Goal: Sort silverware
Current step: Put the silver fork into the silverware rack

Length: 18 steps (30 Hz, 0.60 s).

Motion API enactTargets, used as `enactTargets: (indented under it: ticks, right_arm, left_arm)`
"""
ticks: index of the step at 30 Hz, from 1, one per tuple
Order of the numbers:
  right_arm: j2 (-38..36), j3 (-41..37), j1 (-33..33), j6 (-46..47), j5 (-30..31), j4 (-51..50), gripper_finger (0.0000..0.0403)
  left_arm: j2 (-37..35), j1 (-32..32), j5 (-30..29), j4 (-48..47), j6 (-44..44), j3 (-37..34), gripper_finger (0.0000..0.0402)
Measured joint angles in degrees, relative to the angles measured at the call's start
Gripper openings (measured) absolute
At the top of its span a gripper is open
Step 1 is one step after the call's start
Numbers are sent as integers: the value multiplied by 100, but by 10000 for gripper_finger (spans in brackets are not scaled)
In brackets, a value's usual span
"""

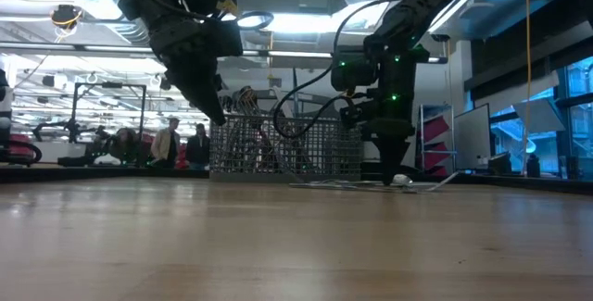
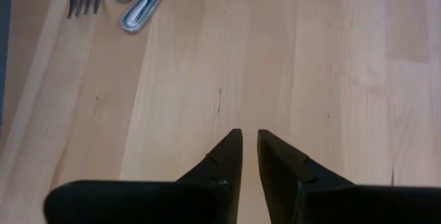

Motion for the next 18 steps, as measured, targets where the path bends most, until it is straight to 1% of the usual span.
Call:
enactTargets:
  ticks: [4,7,11,15,18]
  right_arm:
    - [2,-2,2,0,-226,-13,3]
    - [4,-4,-2,50,-288,-13,16]
    - [13,-8,2,177,-307,-8,49]
    - [13,-9,9,188,-308,-11,94]
    - [13,-9,9,409,-325,-11,119]
  left_arm:
    - [0,0,0,-1,0,0,40]
    - [0,0,0,-1,-4,1,40]
    - [0,0,0,-1,-28,2,40]
    - [0,0,0,-1,-39,2,40]
    - [0,0,0,-1,-39,2,40]
